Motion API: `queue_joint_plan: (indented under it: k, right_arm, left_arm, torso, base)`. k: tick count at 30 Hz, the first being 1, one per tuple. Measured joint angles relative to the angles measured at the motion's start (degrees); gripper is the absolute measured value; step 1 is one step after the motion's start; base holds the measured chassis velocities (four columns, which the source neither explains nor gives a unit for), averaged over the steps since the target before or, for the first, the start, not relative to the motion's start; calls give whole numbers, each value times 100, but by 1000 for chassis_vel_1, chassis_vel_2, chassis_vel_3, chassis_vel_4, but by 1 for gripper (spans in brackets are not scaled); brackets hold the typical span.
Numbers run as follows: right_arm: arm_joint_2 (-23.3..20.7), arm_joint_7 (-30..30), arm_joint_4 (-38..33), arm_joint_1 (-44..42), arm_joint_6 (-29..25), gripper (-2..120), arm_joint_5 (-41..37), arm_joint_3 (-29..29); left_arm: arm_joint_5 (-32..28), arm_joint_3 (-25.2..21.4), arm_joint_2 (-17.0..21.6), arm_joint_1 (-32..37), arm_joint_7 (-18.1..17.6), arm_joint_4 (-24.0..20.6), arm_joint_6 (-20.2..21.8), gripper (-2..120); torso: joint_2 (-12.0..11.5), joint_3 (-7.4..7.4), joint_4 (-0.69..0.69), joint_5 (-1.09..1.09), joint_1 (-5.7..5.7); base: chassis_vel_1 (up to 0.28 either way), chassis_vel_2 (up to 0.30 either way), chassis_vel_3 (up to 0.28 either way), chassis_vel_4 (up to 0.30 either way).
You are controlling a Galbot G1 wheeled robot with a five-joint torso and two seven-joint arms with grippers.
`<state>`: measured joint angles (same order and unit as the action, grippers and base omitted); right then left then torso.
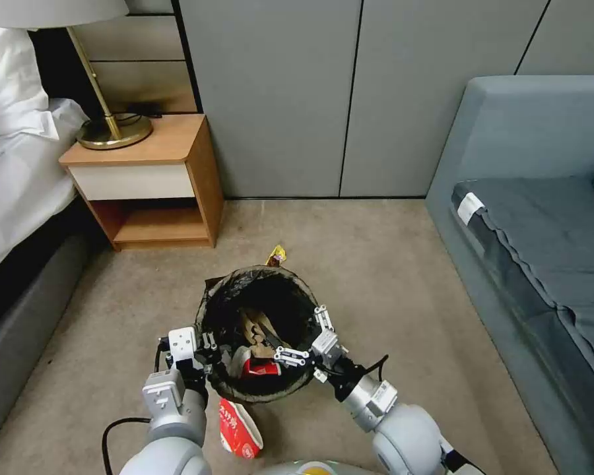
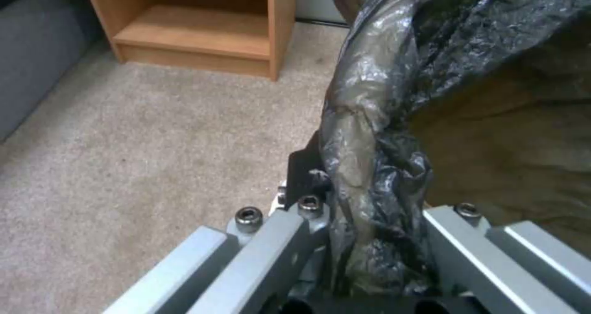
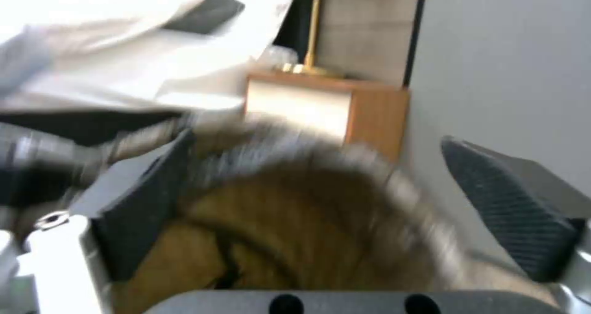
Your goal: Pick up the trash bin, then pick up the garbage from the floor and place it into the trash bin.
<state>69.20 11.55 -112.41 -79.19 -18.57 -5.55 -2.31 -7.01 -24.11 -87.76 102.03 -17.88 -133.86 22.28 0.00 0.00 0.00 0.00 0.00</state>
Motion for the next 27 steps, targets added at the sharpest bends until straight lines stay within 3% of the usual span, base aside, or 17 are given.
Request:
queue_joint_plan:
  k: [4, 7, 10, 16, 27]
  right_arm:
    - [79, -252, -675, 66, 17, 100, -29, -215]
    - [192, -808, -1319, 55, 142, 100, -48, -558]
    - [272, -1250, -1453, -126, 167, 100, 93, -831]
    - [431, -1990, -960, -899, -258, 100, 333, -1289]
    - [449, -2065, -663, -1088, -442, 100, 317, -1483]
  left_arm:
    - [7, -9, 0, 8, 0, 0, -4, 0]
    - [10, -42, 1, -1, 0, 45, -20, 0]
    - [10, -63, 3, -7, -4, 93, -33, 0]
    - [-1, -91, 21, 1, -9, 121, -55, 0]
    - [-47, -110, 32, 11, -11, 69, -55, 0]
  torso:
    - [0, 0, 1, 0, 0]
    - [0, 0, 1, -1, 0]
    - [0, 0, 1, 0, 1]
    - [0, 0, -1, 0, 0]
    - [0, 0, 1, 1, 0]
  base:
    - [0, 0, 0, 0]
    - [0, 0, 0, 0]
    - [0, 0, 0, 0]
    - [0, 0, 0, 0]
    - [0, 0, 0, 0]
